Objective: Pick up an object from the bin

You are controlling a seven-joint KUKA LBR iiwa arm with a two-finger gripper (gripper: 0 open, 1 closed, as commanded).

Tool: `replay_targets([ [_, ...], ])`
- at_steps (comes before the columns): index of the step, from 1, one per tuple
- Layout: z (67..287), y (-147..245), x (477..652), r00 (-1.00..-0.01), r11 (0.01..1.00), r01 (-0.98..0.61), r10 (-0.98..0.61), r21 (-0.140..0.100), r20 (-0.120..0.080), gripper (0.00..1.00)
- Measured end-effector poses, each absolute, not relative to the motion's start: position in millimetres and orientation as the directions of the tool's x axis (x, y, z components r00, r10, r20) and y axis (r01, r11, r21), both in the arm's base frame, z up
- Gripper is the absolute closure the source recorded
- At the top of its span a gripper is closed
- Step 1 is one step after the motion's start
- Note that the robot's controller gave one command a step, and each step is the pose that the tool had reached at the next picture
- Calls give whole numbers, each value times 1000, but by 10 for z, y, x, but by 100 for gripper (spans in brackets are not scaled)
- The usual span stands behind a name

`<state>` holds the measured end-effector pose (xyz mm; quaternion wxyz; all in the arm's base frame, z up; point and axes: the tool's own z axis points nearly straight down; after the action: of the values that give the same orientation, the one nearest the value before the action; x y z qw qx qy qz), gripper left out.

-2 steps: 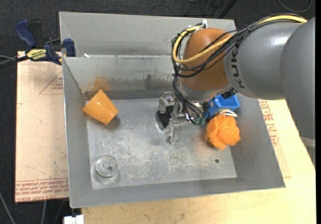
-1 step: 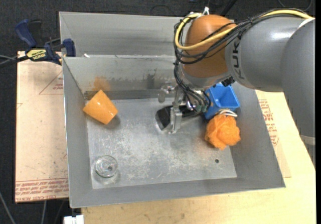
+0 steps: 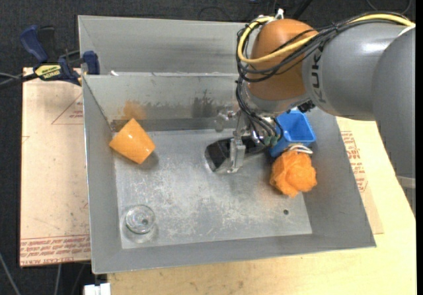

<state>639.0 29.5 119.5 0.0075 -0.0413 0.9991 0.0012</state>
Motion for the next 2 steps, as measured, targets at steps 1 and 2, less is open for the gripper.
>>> replay_targets([
  [1, 704, 52, 6417, -995, 995, 96, 96, 9, -4, 100],
  [2, 704, 51, 6417, -995, 995, 96, 96, 9, -4, 100],
])
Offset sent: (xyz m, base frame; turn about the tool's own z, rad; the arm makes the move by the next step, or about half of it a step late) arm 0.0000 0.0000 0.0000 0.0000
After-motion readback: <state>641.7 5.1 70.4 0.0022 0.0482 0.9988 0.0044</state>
